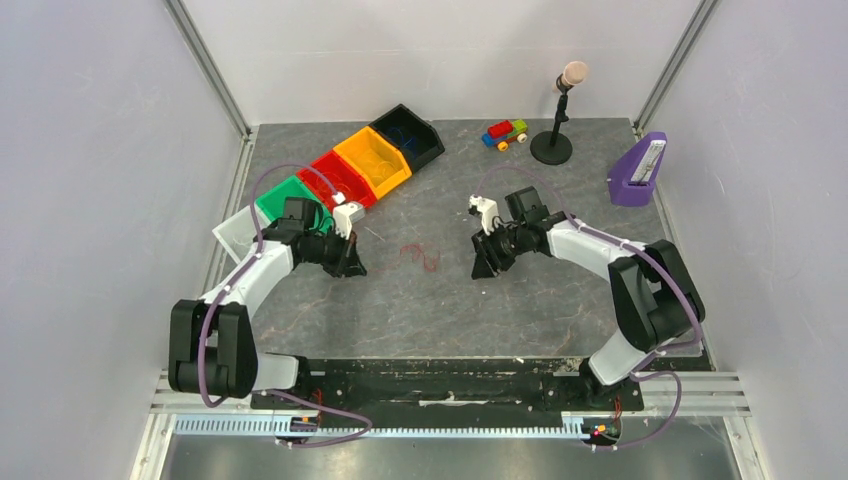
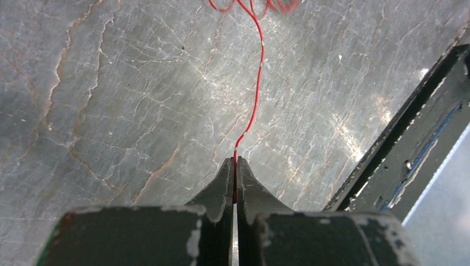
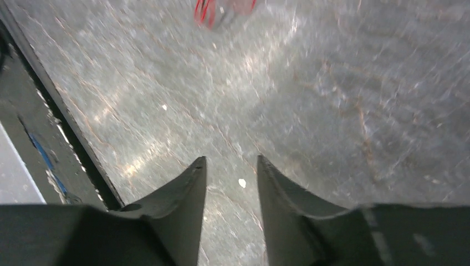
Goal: Untangle the cables
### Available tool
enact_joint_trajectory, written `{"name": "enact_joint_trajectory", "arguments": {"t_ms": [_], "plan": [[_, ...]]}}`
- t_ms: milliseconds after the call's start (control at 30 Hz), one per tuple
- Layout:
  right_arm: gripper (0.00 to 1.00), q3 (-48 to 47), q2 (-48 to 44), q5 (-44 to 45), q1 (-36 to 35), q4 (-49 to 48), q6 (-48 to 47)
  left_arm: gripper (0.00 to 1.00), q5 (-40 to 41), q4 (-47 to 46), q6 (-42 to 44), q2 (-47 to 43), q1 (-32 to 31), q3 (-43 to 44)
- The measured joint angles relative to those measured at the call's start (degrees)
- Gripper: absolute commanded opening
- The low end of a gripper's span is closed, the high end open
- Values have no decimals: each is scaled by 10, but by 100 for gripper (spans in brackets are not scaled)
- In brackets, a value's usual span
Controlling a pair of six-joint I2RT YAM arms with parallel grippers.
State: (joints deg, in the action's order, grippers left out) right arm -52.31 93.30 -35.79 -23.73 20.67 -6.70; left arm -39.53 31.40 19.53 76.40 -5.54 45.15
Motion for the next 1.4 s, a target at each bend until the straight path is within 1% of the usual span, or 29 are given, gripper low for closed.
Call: {"name": "enact_joint_trajectory", "arguments": {"t_ms": [33, 167, 300, 500, 600, 800, 900, 1033, 1100, 1133, 1167, 1200, 1233, 1267, 1400], "plan": [[47, -7, 0, -2, -2, -1, 4, 2, -1, 0, -6, 2, 0, 0], [47, -28, 0, -18, -21, -30, 40, 2, -14, 2, -29, 8, -5, 1], [44, -37, 13, -18, -77, -77, 85, 2, -15, 4, -45, 9, -25, 7], [44, -102, 73, 2, -143, -119, 146, 2, -13, 7, -66, 30, -36, 19], [43, -115, 93, 33, -158, -142, 184, 2, -11, 9, -69, 34, -36, 19], [40, -121, 126, 144, -186, -159, 241, 2, -10, 11, -75, 36, -36, 19], [41, -123, 137, 200, -198, -162, 257, 2, -10, 11, -75, 36, -36, 19], [45, -132, 154, 264, -207, -168, 280, 2, -10, 11, -75, 36, -36, 19], [45, -138, 163, 286, -207, -170, 291, 2, -10, 11, -75, 37, -36, 19], [41, -141, 166, 294, -207, -170, 294, 2, -10, 11, -75, 37, -36, 19], [32, -144, 170, 301, -207, -170, 298, 2, -10, 11, -75, 38, -37, 19], [22, -146, 173, 303, -207, -171, 300, 2, -10, 11, -75, 38, -37, 19], [10, -149, 177, 306, -206, -171, 302, 2, -10, 11, -75, 39, -37, 19], [1, -152, 180, 308, -206, -171, 301, 2, -9, 11, -75, 39, -37, 19], [0, -154, 182, 313, -203, -162, 286, 2, 8, 15, -75, 39, -34, 22]]}}
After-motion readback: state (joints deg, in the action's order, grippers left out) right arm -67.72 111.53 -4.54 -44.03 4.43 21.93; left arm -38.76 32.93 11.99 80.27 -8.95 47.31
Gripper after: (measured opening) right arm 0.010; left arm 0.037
